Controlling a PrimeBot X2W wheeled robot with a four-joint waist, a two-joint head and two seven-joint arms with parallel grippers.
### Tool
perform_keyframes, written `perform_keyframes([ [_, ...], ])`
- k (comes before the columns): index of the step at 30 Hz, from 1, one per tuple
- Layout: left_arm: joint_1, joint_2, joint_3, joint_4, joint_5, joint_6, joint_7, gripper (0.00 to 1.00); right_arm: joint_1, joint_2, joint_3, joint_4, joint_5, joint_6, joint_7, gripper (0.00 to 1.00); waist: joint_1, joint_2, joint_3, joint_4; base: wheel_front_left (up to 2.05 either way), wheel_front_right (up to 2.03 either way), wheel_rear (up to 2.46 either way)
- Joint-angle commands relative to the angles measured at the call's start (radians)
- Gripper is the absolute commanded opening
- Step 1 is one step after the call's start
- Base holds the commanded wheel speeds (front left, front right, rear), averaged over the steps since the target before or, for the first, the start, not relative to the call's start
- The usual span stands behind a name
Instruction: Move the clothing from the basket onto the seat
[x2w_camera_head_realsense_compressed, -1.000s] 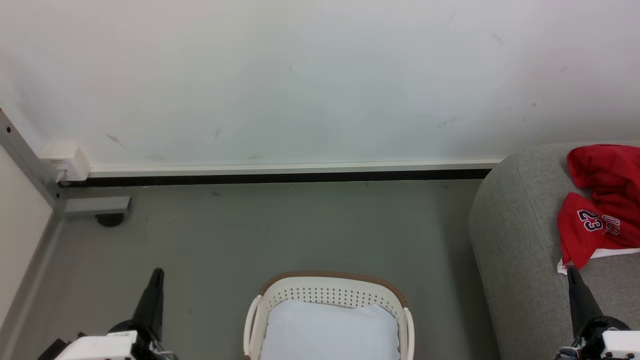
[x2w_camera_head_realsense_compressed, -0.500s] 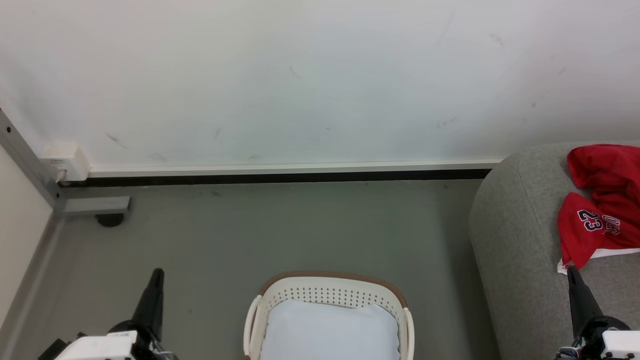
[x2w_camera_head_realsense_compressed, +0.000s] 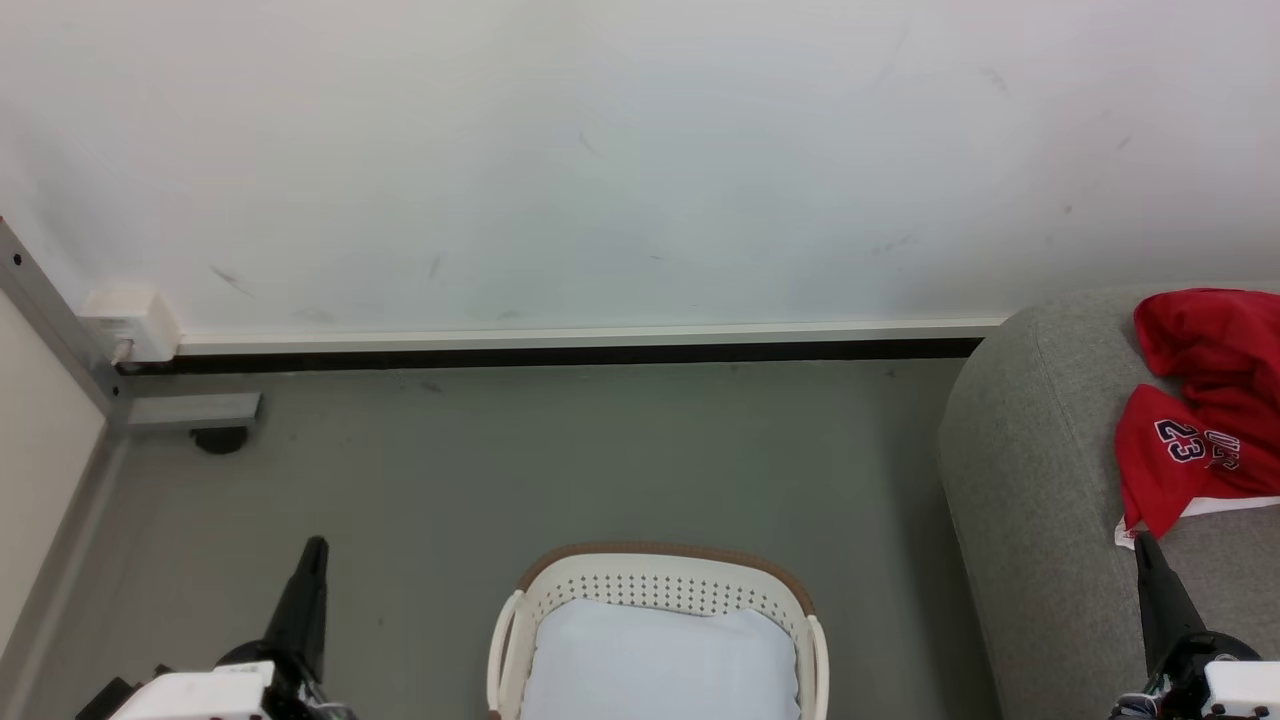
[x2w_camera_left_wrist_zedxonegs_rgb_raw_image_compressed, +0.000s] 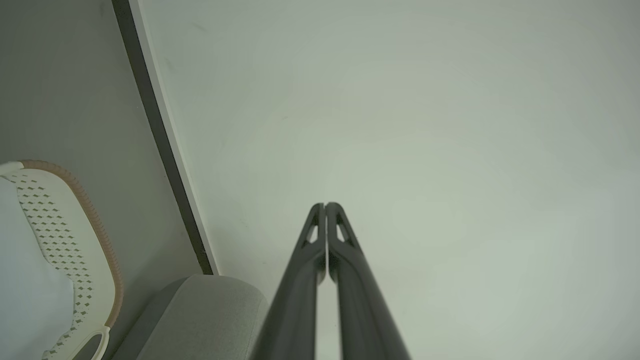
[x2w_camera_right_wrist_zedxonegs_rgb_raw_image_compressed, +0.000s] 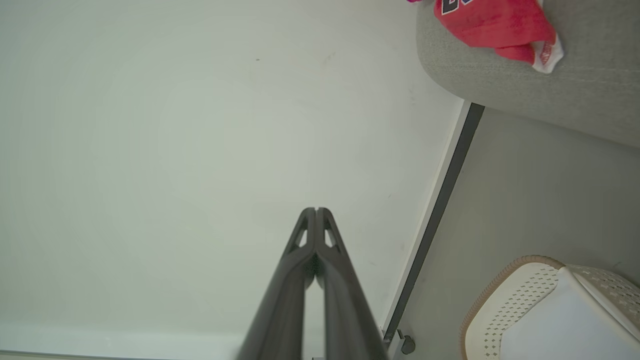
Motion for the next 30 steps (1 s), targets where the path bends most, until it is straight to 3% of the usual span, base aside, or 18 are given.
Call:
perform_keyframes([
  [1,-0.009,0.007,0.003,-0.002,-0.012,-0.007,0.004,0.0,-0.013,-0.006,-0.003,-0.004,0.002,-0.002,0.003,0.0,0.0,0.0,0.0,0.0,0.0,0.0,0.0],
  [30,-0.009,0.007,0.003,-0.002,-0.013,-0.007,0.004,0.0,-0.013,-0.006,-0.003,-0.004,0.002,-0.002,0.003,0.0,0.0,0.0,0.0,0.0,0.0,0.0,0.0],
])
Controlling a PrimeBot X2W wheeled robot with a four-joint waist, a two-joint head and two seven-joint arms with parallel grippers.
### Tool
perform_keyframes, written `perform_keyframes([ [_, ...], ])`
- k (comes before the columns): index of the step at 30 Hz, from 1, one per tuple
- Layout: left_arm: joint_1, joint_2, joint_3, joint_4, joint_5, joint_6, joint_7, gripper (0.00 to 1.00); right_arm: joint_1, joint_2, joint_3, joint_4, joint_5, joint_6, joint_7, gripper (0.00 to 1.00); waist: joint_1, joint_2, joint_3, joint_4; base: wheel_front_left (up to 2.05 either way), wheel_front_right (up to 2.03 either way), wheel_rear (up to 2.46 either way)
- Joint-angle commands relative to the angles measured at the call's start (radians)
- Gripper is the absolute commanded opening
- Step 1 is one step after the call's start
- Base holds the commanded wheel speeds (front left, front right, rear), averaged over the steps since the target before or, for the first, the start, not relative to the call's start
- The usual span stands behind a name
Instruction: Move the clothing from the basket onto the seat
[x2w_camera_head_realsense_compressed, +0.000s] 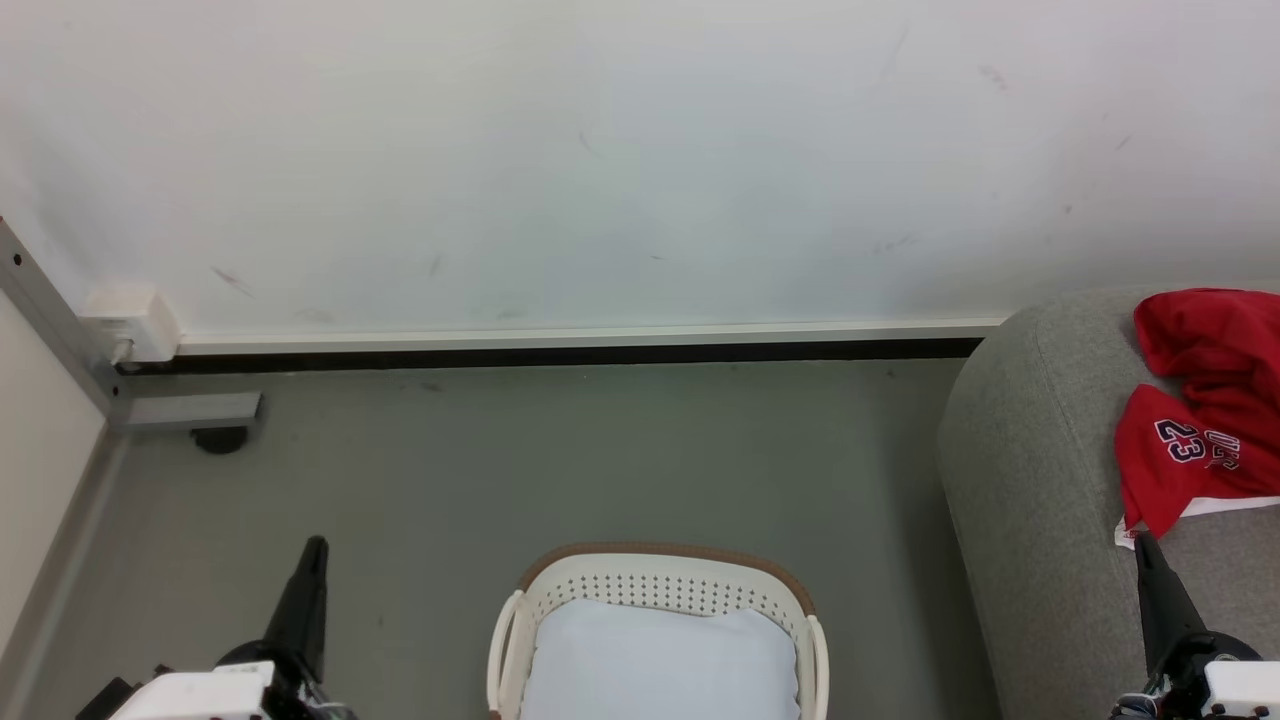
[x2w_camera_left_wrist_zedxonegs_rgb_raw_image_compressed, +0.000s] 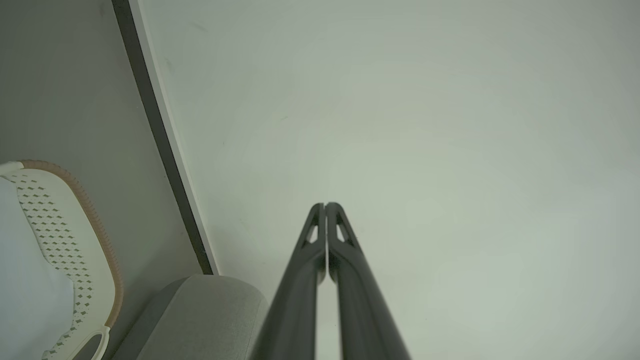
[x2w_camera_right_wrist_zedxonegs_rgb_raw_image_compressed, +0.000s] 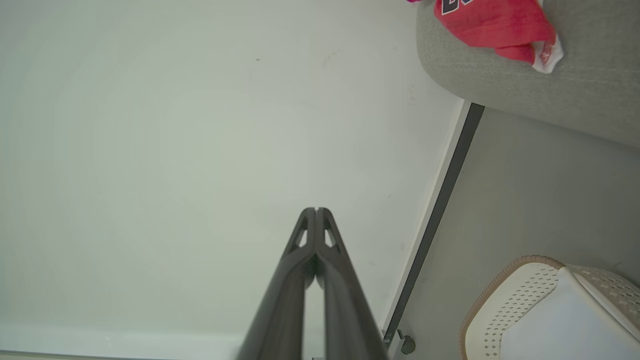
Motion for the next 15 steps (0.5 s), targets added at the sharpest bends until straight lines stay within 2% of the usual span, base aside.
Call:
perform_keyframes([
  [1,-0.009,0.007,0.003,-0.002,-0.013,-0.007,0.004,0.0,-0.013,-0.006,-0.003,-0.004,0.002,-0.002,0.003,0.0,0.0,0.0,0.0,0.0,0.0,0.0,0.0],
  [15,-0.009,0.007,0.002,-0.003,-0.013,-0.007,0.004,0.0,-0.013,-0.006,-0.003,-0.004,0.002,-0.002,0.003,0.0,0.0,0.0,0.0,0.0,0.0,0.0,0.0],
])
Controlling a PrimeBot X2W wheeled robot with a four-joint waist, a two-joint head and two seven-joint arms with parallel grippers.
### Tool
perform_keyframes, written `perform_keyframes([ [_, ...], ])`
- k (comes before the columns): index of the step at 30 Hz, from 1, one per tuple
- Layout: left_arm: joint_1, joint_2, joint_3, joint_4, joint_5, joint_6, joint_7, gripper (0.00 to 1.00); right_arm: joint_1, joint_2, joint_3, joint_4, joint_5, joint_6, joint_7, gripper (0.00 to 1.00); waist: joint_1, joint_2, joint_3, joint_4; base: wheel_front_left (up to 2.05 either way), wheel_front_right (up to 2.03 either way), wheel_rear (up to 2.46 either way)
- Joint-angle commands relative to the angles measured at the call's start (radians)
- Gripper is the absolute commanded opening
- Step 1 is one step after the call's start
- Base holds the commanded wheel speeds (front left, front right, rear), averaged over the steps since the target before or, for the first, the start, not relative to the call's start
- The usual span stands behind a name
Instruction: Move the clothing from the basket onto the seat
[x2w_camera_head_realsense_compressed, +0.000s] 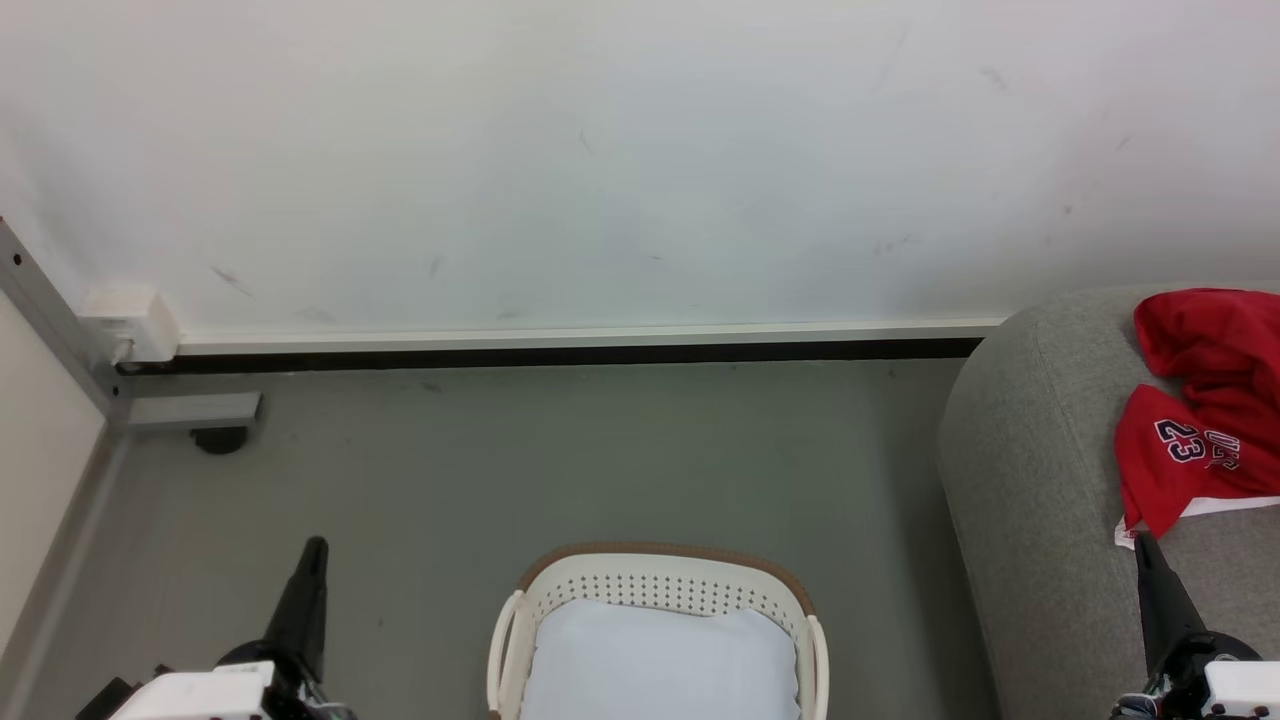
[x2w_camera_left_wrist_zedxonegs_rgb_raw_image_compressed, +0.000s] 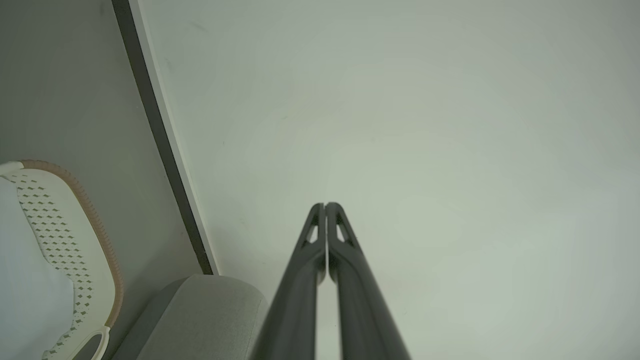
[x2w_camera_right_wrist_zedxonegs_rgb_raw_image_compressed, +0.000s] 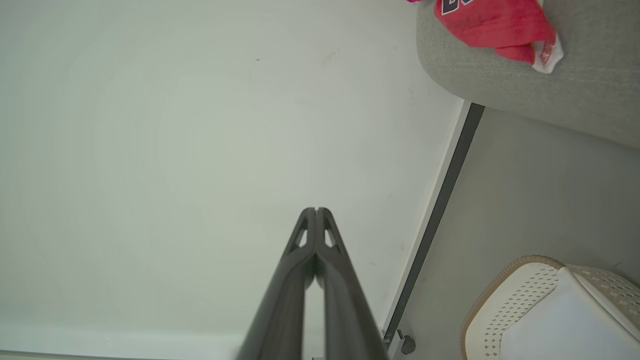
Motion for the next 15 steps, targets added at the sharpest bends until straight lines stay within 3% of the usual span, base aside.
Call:
perform_keyframes([
  [1,-0.009,0.007,0.002,-0.003,-0.013,-0.007,0.004,0.0,-0.013,-0.006,-0.003,-0.004,0.002,-0.002,0.003,0.0,0.0,0.0,0.0,0.0,0.0,0.0,0.0],
  [15,-0.009,0.007,0.002,-0.003,-0.013,-0.007,0.004,0.0,-0.013,-0.006,-0.003,-0.004,0.002,-0.002,0.003,0.0,0.0,0.0,0.0,0.0,0.0,0.0,0.0],
])
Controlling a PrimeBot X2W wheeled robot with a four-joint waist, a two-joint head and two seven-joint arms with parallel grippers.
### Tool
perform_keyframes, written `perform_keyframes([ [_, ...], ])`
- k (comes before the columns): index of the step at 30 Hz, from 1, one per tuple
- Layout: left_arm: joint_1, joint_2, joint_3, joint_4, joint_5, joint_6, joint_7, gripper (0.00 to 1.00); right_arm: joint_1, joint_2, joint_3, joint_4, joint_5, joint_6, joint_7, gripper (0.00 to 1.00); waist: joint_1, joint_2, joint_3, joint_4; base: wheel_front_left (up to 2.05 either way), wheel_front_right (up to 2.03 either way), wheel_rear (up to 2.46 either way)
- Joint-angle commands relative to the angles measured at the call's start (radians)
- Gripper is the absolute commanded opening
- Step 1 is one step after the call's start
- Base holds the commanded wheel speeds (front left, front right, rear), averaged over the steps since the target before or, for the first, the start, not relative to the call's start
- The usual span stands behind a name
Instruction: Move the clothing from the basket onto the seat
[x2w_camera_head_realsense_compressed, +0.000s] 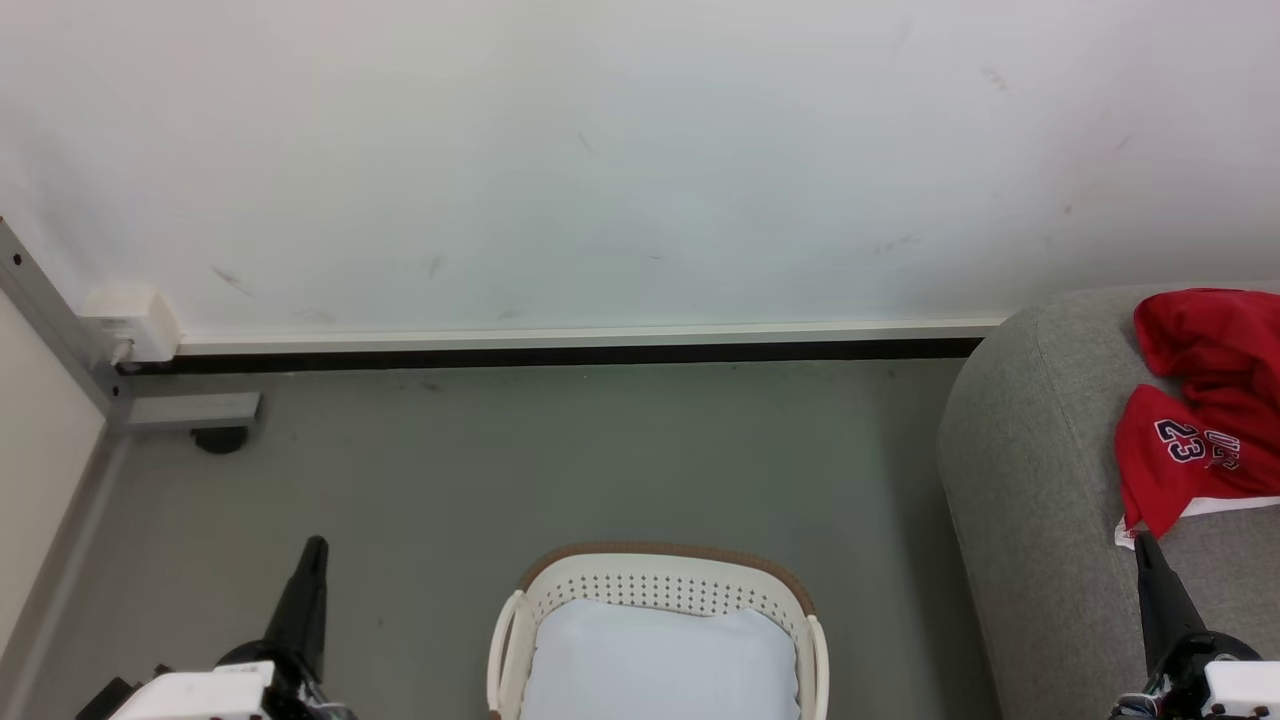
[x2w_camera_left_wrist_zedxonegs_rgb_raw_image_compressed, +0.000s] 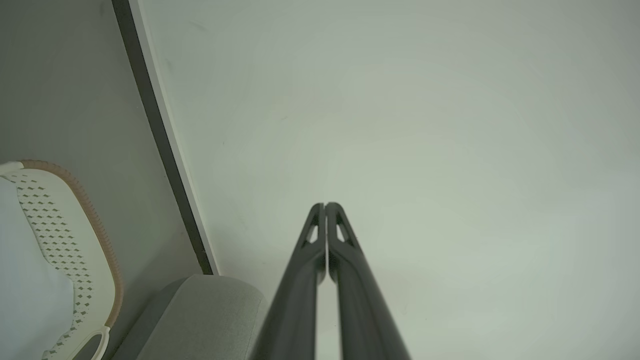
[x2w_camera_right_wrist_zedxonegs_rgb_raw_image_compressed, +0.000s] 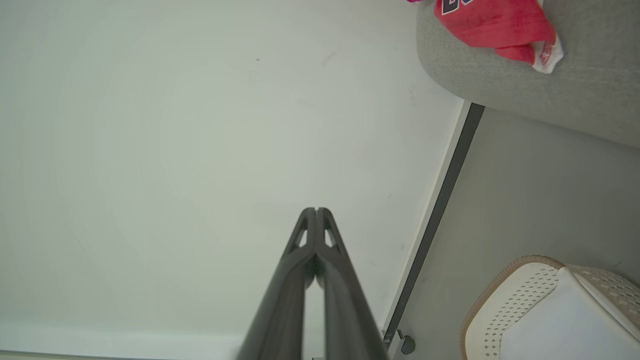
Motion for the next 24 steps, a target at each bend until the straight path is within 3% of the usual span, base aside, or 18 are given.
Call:
perform_keyframes([
  [1,-0.009,0.007,0.002,-0.003,-0.012,-0.007,0.004,0.0,-0.013,-0.006,-0.003,-0.004,0.002,-0.002,0.003,0.0,0.0,0.0,0.0,0.0,0.0,0.0,0.0],
  [24,-0.009,0.007,0.002,-0.003,-0.013,-0.007,0.004,0.0,-0.013,-0.006,-0.003,-0.004,0.002,-0.002,0.003,0.0,0.0,0.0,0.0,0.0,0.0,0.0,0.0],
])
